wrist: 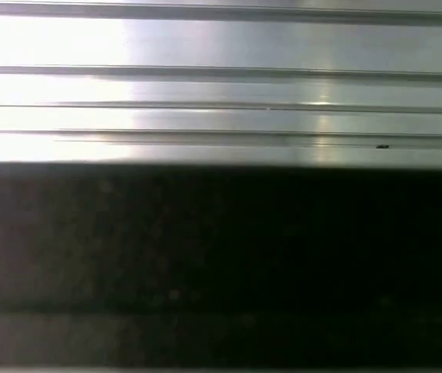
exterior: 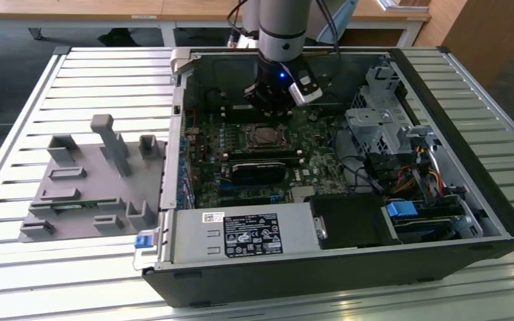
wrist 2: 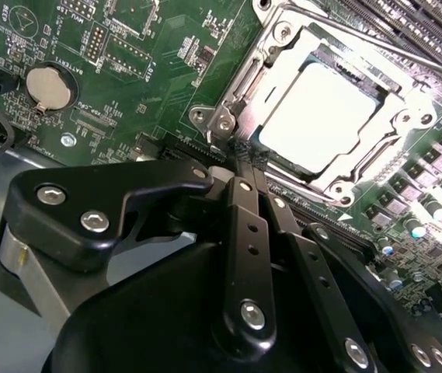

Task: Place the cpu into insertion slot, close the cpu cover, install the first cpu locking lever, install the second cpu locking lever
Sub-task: 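Install the first cpu locking lever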

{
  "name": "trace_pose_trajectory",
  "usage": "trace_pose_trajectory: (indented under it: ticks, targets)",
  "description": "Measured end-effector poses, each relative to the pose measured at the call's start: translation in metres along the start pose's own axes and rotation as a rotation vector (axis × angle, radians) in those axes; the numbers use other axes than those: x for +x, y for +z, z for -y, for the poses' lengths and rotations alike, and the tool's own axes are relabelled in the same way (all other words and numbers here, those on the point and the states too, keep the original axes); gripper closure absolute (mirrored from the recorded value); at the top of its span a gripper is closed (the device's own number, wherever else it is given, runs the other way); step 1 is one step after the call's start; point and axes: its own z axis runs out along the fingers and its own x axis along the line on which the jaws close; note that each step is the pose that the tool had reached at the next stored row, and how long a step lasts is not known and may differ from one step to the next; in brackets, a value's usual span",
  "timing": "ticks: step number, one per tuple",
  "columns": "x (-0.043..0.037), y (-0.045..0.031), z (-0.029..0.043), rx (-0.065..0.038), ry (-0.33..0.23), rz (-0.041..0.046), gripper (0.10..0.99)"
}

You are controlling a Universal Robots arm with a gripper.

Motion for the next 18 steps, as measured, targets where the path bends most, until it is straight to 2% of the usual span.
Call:
trace_pose_trajectory:
  ticks: [3,12,18]
  targets:
    - [0.0000,0.0008,-0.0004,0.006,0.000,-0.0002,0.973]
    - [-0.0002,0.0024,-0.0019,0.005,0.000,0.0003,0.973]
    - [-0.0004,-0.0113,-0.0024,0.006,-0.001,0.0001,0.973]
